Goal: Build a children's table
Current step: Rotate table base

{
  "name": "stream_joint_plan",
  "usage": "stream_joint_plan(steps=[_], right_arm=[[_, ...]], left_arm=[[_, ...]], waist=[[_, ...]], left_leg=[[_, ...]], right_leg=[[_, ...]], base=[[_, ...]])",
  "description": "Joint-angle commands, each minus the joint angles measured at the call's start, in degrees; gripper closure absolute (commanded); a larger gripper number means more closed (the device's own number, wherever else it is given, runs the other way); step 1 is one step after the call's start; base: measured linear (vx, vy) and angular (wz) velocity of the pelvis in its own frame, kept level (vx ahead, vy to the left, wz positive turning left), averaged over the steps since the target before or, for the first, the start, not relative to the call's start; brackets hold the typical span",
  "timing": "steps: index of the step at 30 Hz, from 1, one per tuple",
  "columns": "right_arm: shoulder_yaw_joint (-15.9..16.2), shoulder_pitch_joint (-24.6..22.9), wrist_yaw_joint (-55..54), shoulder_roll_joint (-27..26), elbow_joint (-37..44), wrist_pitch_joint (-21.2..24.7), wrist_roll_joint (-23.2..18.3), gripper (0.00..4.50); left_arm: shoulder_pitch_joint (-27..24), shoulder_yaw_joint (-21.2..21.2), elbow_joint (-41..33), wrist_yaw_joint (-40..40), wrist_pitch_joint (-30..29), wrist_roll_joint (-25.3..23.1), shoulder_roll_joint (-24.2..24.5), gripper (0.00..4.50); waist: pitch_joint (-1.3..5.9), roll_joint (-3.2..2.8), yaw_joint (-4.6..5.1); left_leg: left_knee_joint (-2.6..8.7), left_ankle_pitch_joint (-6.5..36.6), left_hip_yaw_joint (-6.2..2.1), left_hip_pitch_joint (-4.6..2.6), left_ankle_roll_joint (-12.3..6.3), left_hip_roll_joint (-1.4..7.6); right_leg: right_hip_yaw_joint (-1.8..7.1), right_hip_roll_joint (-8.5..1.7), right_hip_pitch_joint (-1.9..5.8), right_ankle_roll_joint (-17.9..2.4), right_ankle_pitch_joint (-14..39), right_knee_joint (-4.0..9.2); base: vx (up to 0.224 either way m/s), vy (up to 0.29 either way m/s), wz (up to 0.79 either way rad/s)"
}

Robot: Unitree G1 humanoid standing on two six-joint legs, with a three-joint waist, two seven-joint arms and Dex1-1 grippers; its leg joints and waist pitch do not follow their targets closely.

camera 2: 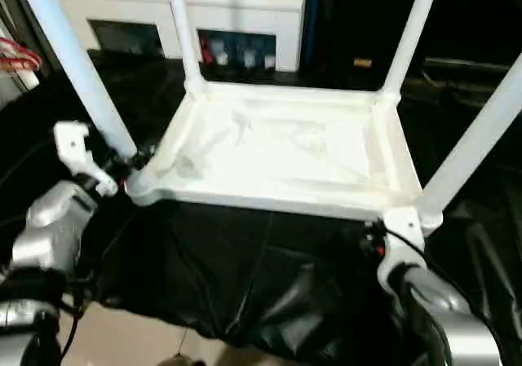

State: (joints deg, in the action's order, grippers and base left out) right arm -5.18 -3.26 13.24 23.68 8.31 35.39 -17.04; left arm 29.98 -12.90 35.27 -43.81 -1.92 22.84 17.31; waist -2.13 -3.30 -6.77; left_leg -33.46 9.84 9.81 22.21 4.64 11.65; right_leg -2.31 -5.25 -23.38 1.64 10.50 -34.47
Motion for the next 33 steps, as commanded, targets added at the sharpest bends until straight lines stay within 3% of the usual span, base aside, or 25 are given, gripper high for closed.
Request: stream_joint_plan(steps=[1,6,7,9,10,14,15,16,23,25,27,28,33], right_arm=[[1.1,2.2,-0.4,-0.9,-3.0,-1.5,1.8,0.7],[0.7,6.5,-1.6,-2.4,-8.8,-4.0,2.9,0.7],[0.8,7.8,-1.4,-2.8,-10.7,-4.7,3.1,0.7],[1.2,9.1,-1.1,-3.3,-12.6,-5.5,3.3,0.7],[1.4,9.3,-1.0,-3.5,-12.9,-5.6,3.4,0.7],[3.1,11.0,-0.1,-4.5,-15.0,-6.9,4.5,0.7],[3.8,11.9,0.5,-5.2,-16.1,-7.6,4.7,0.7],[3.9,11.9,0.5,-5.2,-16.2,-7.6,4.8,0.7],[5.7,13.9,2.8,-6.3,-19.6,-9.5,5.8,0.7],[5.8,14.1,3.1,-6.3,-19.9,-9.6,5.9,0.7],[6.4,14.6,4.0,-6.5,-20.8,-10.5,6.3,0.7],[7.0,14.8,4.7,-6.5,-20.9,-10.6,6.4,0.7],[10.1,15.1,11.7,-7.0,-20.9,-12.0,5.3,0.7]], left_arm=[[1.4,1.8,1.6,-9.2,-4.7,2.0,1.1,0.02],[2.6,5.6,1.8,-20.5,-10.6,3.0,3.4,0.02],[2.8,7.2,1.5,-24.3,-13.0,3.5,4.2,0.02],[2.6,9.2,0.0,-27.9,-16.1,4.3,5.1,0.02],[2.5,9.7,-0.6,-28.6,-16.8,4.5,5.2,0.02],[0.0,13.9,-8.3,-33.6,-23.3,6.9,6.1,0.02],[-1.9,15.4,-13.4,-34.5,-26.2,8.8,5.8,0.02],[-2.0,15.5,-13.7,-34.6,-26.4,8.9,5.7,0.02],[-8.9,18.8,-30.9,-33.5,-35.0,15.8,3.9,0.02],[-9.4,18.7,-32.1,-33.0,-35.6,16.4,3.7,0.02],[-10.8,18.4,-35.2,-31.9,-37.5,18.1,3.4,0.02],[-11.2,18.6,-36.2,-31.3,-37.7,18.2,3.1,0.02],[-13.0,18.4,-40.3,-27.9,-40.0,20.3,1.3,0.02]], waist=[[3.42,0.85,-0.31],[3.13,0.68,-0.3],[3.09,1.03,-0.31],[3.18,0.81,-0.4],[3.33,1.03,-0.5],[3.22,1.13,-0.29],[3.14,1.49,-0.06],[3.17,1.26,0.19],[2.79,1.89,1.27],[2.75,1.97,1.51],[2.75,2.01,1.55],[2.64,2.31,1.61],[2.65,2.16,1.65]], left_leg=[[3.88,12.4,0.07,-0.81,0.12,0.28],[4.17,15.6,0.2,-1.4,1.06,0.49],[4.26,15.5,0.23,-1.29,1.03,0.53],[4.29,14.5,0.14,-1.04,1.15,0.49],[4.15,13.5,0.16,-1.17,1.02,0.56],[4.07,12.7,0.24,-0.98,0.6,0.64],[4.11,12.5,0.3,-0.85,0.37,0.56],[4.18,12.4,0.17,-0.72,0.38,0.68],[4.36,15.3,0.34,-0.95,0.8,0.54],[4.47,15.0,0.22,-0.65,0.82,0.59],[4.37,15.2,0.28,-0.83,0.8,0.54],[4.38,15.2,0.39,-0.87,0.79,0.51],[4.38,16.0,0.32,-0.99,0.76,0.59]], right_leg=[[1.28,-2.08,2.14,-9.5,11.0,3.69],[1.42,-2.31,1.93,-10.1,13.8,4.03],[1.44,-2.31,2.14,-10.2,13.7,4.01],[1.41,-2.4,2.38,-10.3,13.1,3.7],[1.45,-2.43,2.46,-10.6,11.8,3.47],[1.42,-2.45,2.64,-11.8,10.2,3.17],[1.44,-2.37,2.72,-11.8,10.3,3.3],[1.38,-2.49,2.88,-12.2,10.1,3.05],[1.44,-2.01,2.73,-11.2,14.3,3.74],[1.31,-2.04,2.97,-11.0,14.7,3.64],[1.35,-2.01,2.8,-10.4,16.4,3.88],[1.36,-1.86,2.66,-10.1,17.1,4.06],[1.41,-1.65,2.53,-9.7,17.1,4.02]], base=[[0.0,0.0,0.0],[0.0,0.0,0.0],[0.0,0.0,0.0],[0.0,0.0,0.0],[0.0,0.0,0.0],[0.0,0.0,0.0],[0.0,0.0,0.0],[0.0,0.0,0.0],[0.0,0.0,0.0],[0.0,0.0,0.0],[0.0,0.0,0.0],[0.0,0.0,0.0],[0.0,0.0,0.0]])
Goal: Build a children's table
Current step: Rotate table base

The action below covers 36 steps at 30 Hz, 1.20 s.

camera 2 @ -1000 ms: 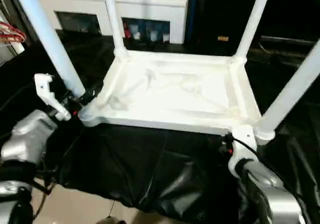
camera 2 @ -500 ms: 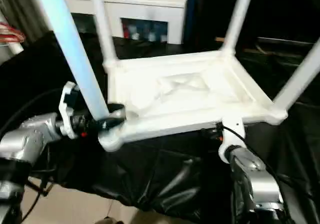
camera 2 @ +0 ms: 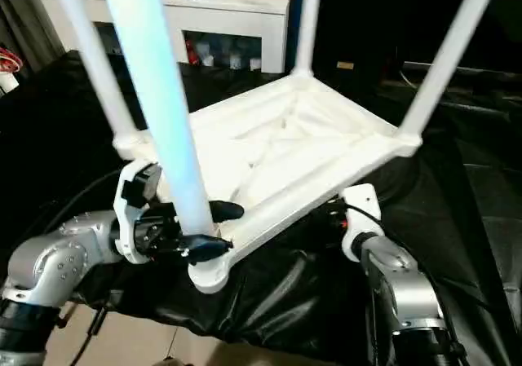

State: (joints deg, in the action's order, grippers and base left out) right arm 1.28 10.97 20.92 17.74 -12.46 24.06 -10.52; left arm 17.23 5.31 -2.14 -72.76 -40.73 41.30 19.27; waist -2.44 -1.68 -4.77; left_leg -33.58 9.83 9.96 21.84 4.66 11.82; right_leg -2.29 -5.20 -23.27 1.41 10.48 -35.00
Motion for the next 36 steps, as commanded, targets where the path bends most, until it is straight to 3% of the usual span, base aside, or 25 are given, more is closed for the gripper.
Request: stream_joint_plan(steps=[1,9,13,17,21,24,28,30,31,35,36], right_arm=[[4.2,0.9,5.1,-1.1,-0.2,-0.8,-1.3,0.7],[8.3,3.8,9.1,-3.1,-5.4,-4.0,1.5,0.7],[9.4,5.9,10.3,-5.0,-8.4,-5.1,2.4,0.7],[11.0,7.8,11.7,-6.9,-12.1,-7.0,3.1,0.7],[11.5,9.0,12.6,-8.5,-14.4,-8.2,3.6,0.7],[11.3,10.6,11.6,-9.9,-17.3,-10.0,4.9,0.7],[10.0,11.5,11.9,-10.2,-19.0,-11.4,4.8,0.7],[10.2,11.0,13.4,-9.9,-18.6,-11.8,4.7,0.7],[10.4,10.5,14.2,-9.7,-18.2,-12.1,4.7,0.7],[10.0,9.6,14.0,-9.1,-18.3,-13.4,5.7,0.7],[8.0,9.1,12.4,-8.2,-18.3,-14.3,5.7,0.7]], left_arm=[[-0.4,0.1,-3.3,1.6,-1.6,2.3,-1.0,0.02],[-0.5,1.8,-5.3,4.7,-2.8,2.8,-3.5,0.02],[0.4,3.1,-5.3,6.0,-2.7,2.3,-5.3,0.02],[2.9,4.0,-2.4,7.7,-1.1,-0.2,-6.9,0.02],[5.0,4.9,-0.3,8.5,-0.2,-1.7,-8.3,0.02],[7.4,5.9,3.2,10.6,2.0,-4.4,-10.6,0.02],[10.3,7.4,9.6,15.3,9.4,-10.6,-14.3,0.02],[11.1,7.4,11.3,16.1,10.6,-11.2,-15.9,0.02],[11.1,8.1,11.4,15.8,10.9,-11.4,-16.4,0.02],[11.0,10.0,12.0,16.0,12.7,-13.2,-18.5,0.02],[11.0,11.0,13.6,17.4,17.0,-16.4,-19.0,0.02]], waist=[[2.96,0.57,-0.35],[2.91,0.77,0.02],[2.65,0.89,0.34],[2.5,1.21,1.17],[2.53,1.43,1.56],[2.4,1.41,1.81],[2.35,1.45,1.98],[2.36,1.45,1.93],[2.42,1.17,1.91],[2.58,1.17,1.62],[2.6,1.02,1.49]], left_leg=[[4.5,16.1,0.12,-0.58,0.69,0.45],[4.54,16.3,0.12,-0.5,1.06,0.32],[4.81,18.9,-0.09,-0.63,1.62,0.27],[5.0,21.3,-0.45,-0.51,2.04,0.11],[5.0,21.5,-0.56,-0.66,1.79,0.13],[4.97,22.3,-0.53,-0.82,1.8,0.11],[4.98,24.9,-0.72,-1.23,1.8,0.16],[4.98,25.2,-0.71,-1.27,1.65,0.16],[5.16,25.0,-0.85,-0.97,1.57,0.2],[5.1,24.7,-0.56,-1.37,0.97,0.49],[5.13,24.4,-0.52,-1.3,0.88,0.48]], right_leg=[[1.37,-1.71,2.54,-9.7,16.7,4.48],[1.36,-1.71,2.49,-9.6,17.8,4.67],[1.26,-1.72,2.55,-9.1,20.6,4.91],[1.04,-1.9,2.64,-7.0,26.2,5.55],[1.02,-1.84,2.46,-7.3,25.7,5.62],[0.96,-1.77,2.35,-7.8,26.0,5.73],[0.79,-1.82,2.13,-7.0,28.4,6.36],[0.77,-1.82,2.15,-7.1,28.0,6.4],[0.67,-1.91,2.46,-7.4,27.6,6.25],[0.86,-1.88,2.15,-9.3,23.2,6.31],[0.89,-1.82,2.28,-10.1,21.5,6.04]], base=[[0.0,0.0,0.0],[0.0,0.0,0.0],[0.0,0.0,0.0],[0.0,0.0,0.0],[0.0,0.0,0.0],[0.0,0.0,0.0],[0.0,0.0,0.0],[0.0,0.0,0.0],[0.0,0.0,0.0],[0.0,0.0,0.0],[0.0,0.0,0.0]])
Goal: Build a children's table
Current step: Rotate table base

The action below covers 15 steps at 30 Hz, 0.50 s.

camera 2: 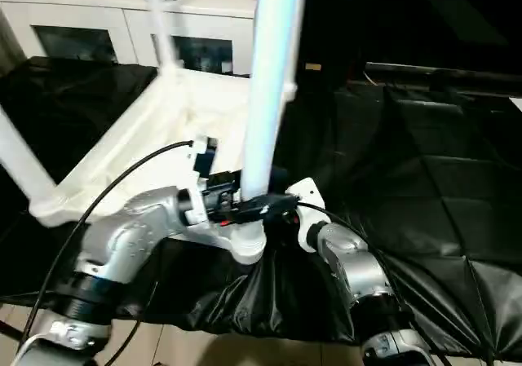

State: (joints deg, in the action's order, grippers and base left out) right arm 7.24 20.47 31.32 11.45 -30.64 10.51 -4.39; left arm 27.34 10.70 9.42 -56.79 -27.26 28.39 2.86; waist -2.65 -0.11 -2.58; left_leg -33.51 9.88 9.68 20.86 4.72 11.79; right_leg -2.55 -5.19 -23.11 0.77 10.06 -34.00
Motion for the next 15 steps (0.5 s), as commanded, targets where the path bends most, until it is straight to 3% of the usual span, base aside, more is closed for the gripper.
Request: stream_joint_plan(steps=[1,2,3,7,8,9,11,12,15], right_arm=[[0.9,-0.7,1.4,-1.1,0.1,-1.2,-0.7,0.7],[0.2,-0.9,1.2,-0.7,0.2,-1.4,-0.9,0.7],[-0.6,-1.4,1.3,0.3,1.0,-1.6,-1.1,0.7],[-2.2,-3.3,2.9,3.3,4.7,-1.3,-2.0,0.7],[-2.7,-4.6,4.3,5.3,6.9,-1.6,-2.2,0.7],[-2.8,-4.9,4.6,5.6,7.3,-1.6,-2.2,0.7],[-3.0,-6.5,6.9,8.3,10.0,-1.8,-2.1,0.7],[-3.1,-7.6,8.5,10.0,11.7,-1.9,-1.9,0.7],[-3.1,-9.4,11.0,13.4,14.5,-2.3,-1.7,0.7]], left_arm=[[1.1,6.2,3.4,2.0,6.5,-5.8,-2.3,0.02],[1.3,6.5,4.2,2.2,8.2,-7.0,-2.1,0.02],[1.7,7.3,5.5,2.4,11.4,-9.7,-1.0,0.02],[1.4,7.6,5.3,-1.1,12.6,-10.8,2.7,0.02],[1.3,7.0,5.3,-3.6,12.2,-10.6,4.8,0.02],[1.3,6.8,5.3,-4.1,12.1,-10.6,5.2,0.02],[1.8,7.0,6.8,-7.5,13.4,-11.7,8.5,0.02],[2.3,7.6,8.4,-9.7,14.5,-12.8,10.8,0.02],[3.8,8.3,12.2,-12.8,17.3,-14.6,13.8,0.02]], waist=[[2.72,-0.44,-0.68],[2.85,-0.29,-1.07],[2.89,-0.62,-1.21],[3.01,-0.32,-1.71],[2.98,-0.92,-1.98],[2.94,-0.55,-1.9],[3.06,-0.49,-2.36],[3.12,-0.97,-2.85],[3.37,-1.11,-3.24]], left_leg=[[5.17,24.4,-0.28,-0.15,0.54,0.54],[4.96,24.7,-0.11,-0.59,0.27,0.51],[5.0,24.5,-0.17,-0.59,0.42,0.54],[5.0,22.8,-0.09,-0.29,-0.36,0.57],[5.04,22.3,-0.14,-0.27,-0.49,0.55],[5.0,22.2,0.09,-0.36,-0.79,0.61],[4.81,19.6,0.18,-0.12,-1.36,0.49],[4.7,17.5,0.34,-0.12,-1.95,0.36],[4.51,15.0,0.46,-0.21,-2.1,0.49]], right_leg=[[1.1,-1.78,2.17,-9.3,21.9,5.24],[1.2,-1.82,1.97,-8.7,22.2,5.44],[1.27,-1.87,2.05,-8.9,21.4,5.18],[1.35,-1.94,2.33,-9.0,20.2,4.89],[1.34,-2.01,2.35,-9.2,20.2,4.82],[1.37,-1.86,2.28,-9.3,20.2,5.09],[1.44,-1.88,2.5,-10.0,17.9,4.68],[1.46,-1.83,2.49,-9.7,17.7,4.68],[1.46,-1.81,2.59,-10.4,14.2,4.31]], base=[[0.0,0.0,0.0],[0.0,0.0,0.0],[0.0,0.0,0.0],[0.0,0.0,0.0],[0.0,0.0,0.0],[0.0,0.0,0.0],[0.0,0.0,0.0],[0.0,0.0,0.0],[0.017,-0.005,0.01]])
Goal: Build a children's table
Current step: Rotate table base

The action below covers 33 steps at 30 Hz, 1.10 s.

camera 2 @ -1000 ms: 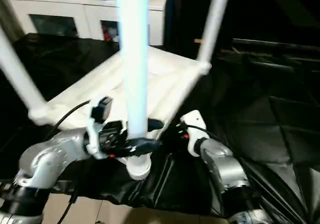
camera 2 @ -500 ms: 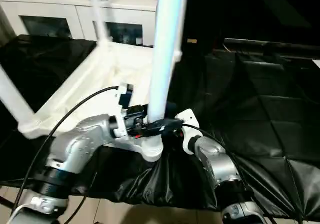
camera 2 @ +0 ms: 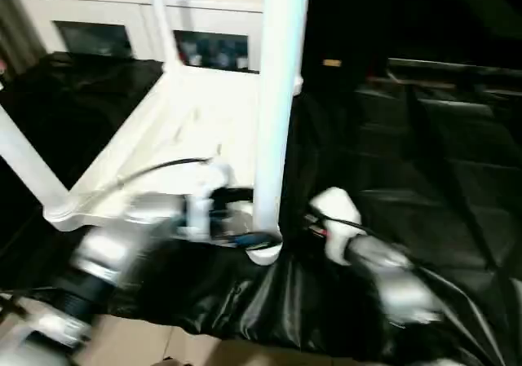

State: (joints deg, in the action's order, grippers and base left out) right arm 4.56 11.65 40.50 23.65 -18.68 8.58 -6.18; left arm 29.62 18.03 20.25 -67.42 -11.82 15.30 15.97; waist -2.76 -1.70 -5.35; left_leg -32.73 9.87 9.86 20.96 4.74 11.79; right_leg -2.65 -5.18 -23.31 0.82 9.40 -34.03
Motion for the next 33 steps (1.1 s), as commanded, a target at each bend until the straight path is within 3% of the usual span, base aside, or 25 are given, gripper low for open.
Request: stream_joint_plan(steps=[1,3,4,5,6,9,13,14,18,33], right_arm=[[-0.6,-1.4,2.9,2.6,3.9,-0.3,0.1,0.7],[-1.2,-3.3,5.8,5.6,7.6,0.8,-1.0,0.7],[-1.4,-3.9,6.8,6.6,8.9,1.3,-1.4,0.7],[-1.6,-4.6,8.0,7.6,10.2,1.9,-1.9,0.7],[-1.6,-5.1,8.6,8.4,11.2,2.3,-2.4,0.53],[-2.7,-7.5,11.8,11.8,16.2,4.8,-5.0,0.34],[-4.7,-10.9,15.7,16.3,22.7,8.8,-8.5,0.0],[-5.1,-11.7,16.4,17.3,24.3,9.6,-9.1,0.0],[-5.7,-13.3,17.4,19.0,28.0,11.8,-10.4,0.0],[-6.0,-14.4,17.3,20.6,32.3,15.8,-11.8,0.0]], left_arm=[[2.3,1.3,2.8,-3.2,2.6,-2.1,1.8,0.02],[3.9,2.1,6.0,-4.7,4.6,-3.8,3.6,0.3],[4.4,2.4,7.0,-5.1,5.3,-4.5,4.1,0.37],[4.9,2.7,8.0,-5.4,6.0,-5.2,4.6,0.37],[5.2,2.8,8.8,-5.8,6.5,-5.6,4.9,0.63],[7.0,3.0,13.1,-6.6,9.4,-7.3,5.4,0.84],[9.8,3.5,19.7,-7.4,13.5,-9.3,5.2,1.31],[10.5,3.8,21.6,-7.0,15.0,-10.0,5.0,1.31],[12.6,3.6,26.8,-7.5,17.9,-11.0,3.7,1.61],[16.5,3.9,37.6,-9.7,22.4,-14.8,1.7,2.81]], waist=[[3.55,0.48,-0.6],[3.74,0.26,-0.92],[3.74,0.26,-0.92],[3.75,0.24,-1.54],[3.81,0.28,-1.56],[3.64,0.26,-1.8],[3.38,0.34,-2.7],[3.34,0.45,-2.87],[3.38,0.29,-3.09],[3.72,0.51,-3.37]], left_leg=[[3.59,14.6,0.29,-0.42,-2.22,0.53],[3.39,11.9,0.3,-0.13,-2.79,0.54],[3.39,11.9,0.3,-0.13,-2.79,0.54],[3.19,12.1,0.32,-0.27,-3.63,0.66],[3.18,11.8,0.29,-0.07,-3.68,0.62],[3.2,13.3,0.38,-0.15,-3.7,0.69],[3.41,16.3,0.4,-0.62,-3.01,0.89],[3.5,16.4,0.31,-0.32,-2.69,0.84],[3.44,16.3,0.29,-0.36,-2.26,0.74],[3.17,13.8,0.1,-0.19,-2.63,0.85]], right_leg=[[1.58,-1.88,2.78,-10.9,13.9,4.22],[1.49,-1.77,3.06,-12.7,8.5,3.44],[1.49,-1.77,3.06,-12.7,8.5,3.44],[1.54,-1.67,3.19,-12.6,7.5,3.33],[1.49,-1.8,3.31,-12.7,7.1,3.15],[1.46,-1.98,3.25,-12.9,9.8,3.5],[1.69,-2.27,2.86,-10.8,17.3,4.35],[1.67,-2.39,2.96,-10.3,18.6,4.42],[1.64,-2.36,2.73,-9.3,20.1,4.74],[1.57,-2.58,3.05,-11.1,15.3,4.09]], base=[[0.0,0.0,0.0],[0.0,0.0,0.0],[0.0,0.0,0.0],[0.0,0.0,0.0],[0.0,0.0,0.0],[0.0,0.0,0.0],[0.0,0.0,0.0],[0.0,0.0,0.0],[0.0,0.0,0.0],[0.0,0.0,0.0]])
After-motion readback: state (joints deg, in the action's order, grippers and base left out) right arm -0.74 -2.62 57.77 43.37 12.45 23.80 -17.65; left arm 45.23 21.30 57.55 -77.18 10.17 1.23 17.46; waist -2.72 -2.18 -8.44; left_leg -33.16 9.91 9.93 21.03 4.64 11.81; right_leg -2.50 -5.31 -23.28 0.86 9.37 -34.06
